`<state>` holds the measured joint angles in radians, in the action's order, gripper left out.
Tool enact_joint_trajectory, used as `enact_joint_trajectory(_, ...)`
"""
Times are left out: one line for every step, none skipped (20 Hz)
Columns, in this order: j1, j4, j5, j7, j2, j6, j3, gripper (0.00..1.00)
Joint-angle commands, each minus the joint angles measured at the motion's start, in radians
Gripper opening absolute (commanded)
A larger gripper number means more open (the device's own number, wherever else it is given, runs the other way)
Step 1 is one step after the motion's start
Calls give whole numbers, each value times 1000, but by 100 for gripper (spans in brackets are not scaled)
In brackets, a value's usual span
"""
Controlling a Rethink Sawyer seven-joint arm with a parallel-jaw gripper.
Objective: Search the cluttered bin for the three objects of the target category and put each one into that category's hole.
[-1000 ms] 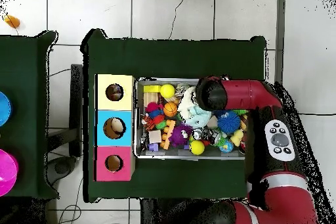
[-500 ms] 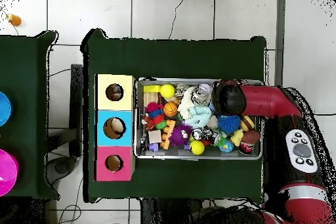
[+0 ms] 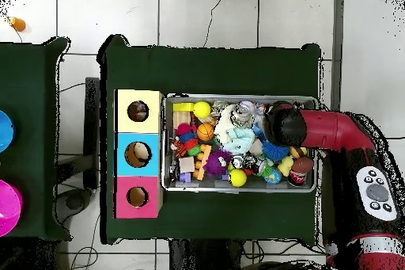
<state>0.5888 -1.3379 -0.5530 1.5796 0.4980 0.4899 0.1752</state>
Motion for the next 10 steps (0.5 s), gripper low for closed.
enact_joint_trajectory(10, -128, 13, -119, -15, 141, 93, 100)
enact_joint_trajectory(11, -131, 12, -118, -15, 135, 95, 100)
enact_joint_trajectory(13, -134, 15, -117, -15, 135, 98, 100)
enact_joint_trajectory(14, -129, 20, -119, -18, 142, 103, 100)
enact_joint_trajectory(16, -130, 23, -122, -18, 145, 106, 100)
enact_joint_trajectory(17, -123, 24, -128, -20, 151, 111, 100)
enact_joint_trajectory(16, -117, 26, -131, -21, 155, 114, 100)
enact_joint_trajectory(17, -116, 25, -131, -22, 152, 115, 100)
enact_joint_trajectory(19, -117, 22, -131, -20, 144, 117, 100)
enact_joint_trajectory(21, -118, 18, -131, -19, 136, 118, 100)
